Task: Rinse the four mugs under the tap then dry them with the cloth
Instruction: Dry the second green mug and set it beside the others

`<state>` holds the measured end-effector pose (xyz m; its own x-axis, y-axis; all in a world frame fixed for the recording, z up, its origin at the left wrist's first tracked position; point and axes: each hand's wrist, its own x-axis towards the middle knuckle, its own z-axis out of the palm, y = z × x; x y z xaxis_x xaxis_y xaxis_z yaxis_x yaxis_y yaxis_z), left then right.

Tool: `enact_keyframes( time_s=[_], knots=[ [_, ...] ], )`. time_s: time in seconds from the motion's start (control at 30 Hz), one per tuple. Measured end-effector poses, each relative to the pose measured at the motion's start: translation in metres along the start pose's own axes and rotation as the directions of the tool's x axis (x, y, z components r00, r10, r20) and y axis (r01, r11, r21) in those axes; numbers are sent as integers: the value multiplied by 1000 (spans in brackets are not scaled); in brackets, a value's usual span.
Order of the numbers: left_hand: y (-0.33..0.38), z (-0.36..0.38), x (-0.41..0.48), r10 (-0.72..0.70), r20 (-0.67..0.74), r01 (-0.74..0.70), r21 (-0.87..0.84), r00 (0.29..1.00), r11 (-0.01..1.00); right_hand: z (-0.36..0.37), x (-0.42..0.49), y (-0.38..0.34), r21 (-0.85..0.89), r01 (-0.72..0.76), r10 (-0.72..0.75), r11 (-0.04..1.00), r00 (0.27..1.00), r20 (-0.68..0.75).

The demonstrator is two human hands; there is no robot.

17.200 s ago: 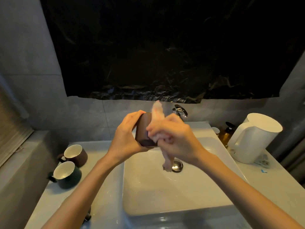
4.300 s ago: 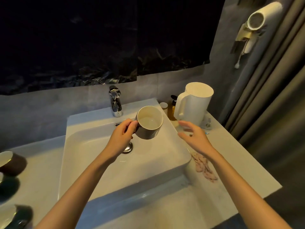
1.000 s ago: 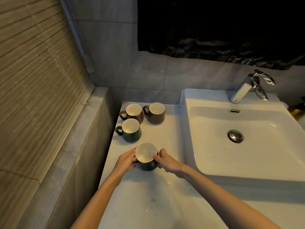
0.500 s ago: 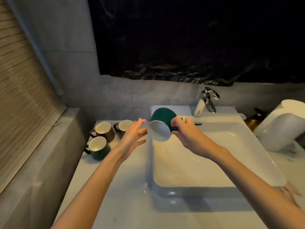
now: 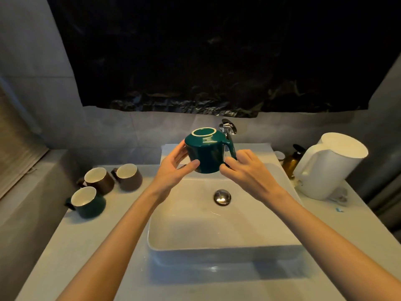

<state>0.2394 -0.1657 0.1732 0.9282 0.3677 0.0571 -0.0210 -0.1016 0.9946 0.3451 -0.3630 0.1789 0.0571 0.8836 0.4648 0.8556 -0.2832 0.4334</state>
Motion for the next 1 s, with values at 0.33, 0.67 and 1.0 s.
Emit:
enact_keyframes(
  time_s=[0.33, 0.67, 1.0],
  knots=[
    [11, 24, -4, -9, -27, 11, 85, 1000, 996, -3, -15, 5, 120, -49, 52, 992, 998, -24],
    [11, 14, -8, -148, 52, 146, 35, 988, 989, -17, 9, -10, 790, -533, 553, 304, 774, 309],
    [-21, 5, -29, -11, -57, 25, 261, 998, 965, -22, 19, -33, 623, -530, 534, -576, 333, 777]
  ],
)
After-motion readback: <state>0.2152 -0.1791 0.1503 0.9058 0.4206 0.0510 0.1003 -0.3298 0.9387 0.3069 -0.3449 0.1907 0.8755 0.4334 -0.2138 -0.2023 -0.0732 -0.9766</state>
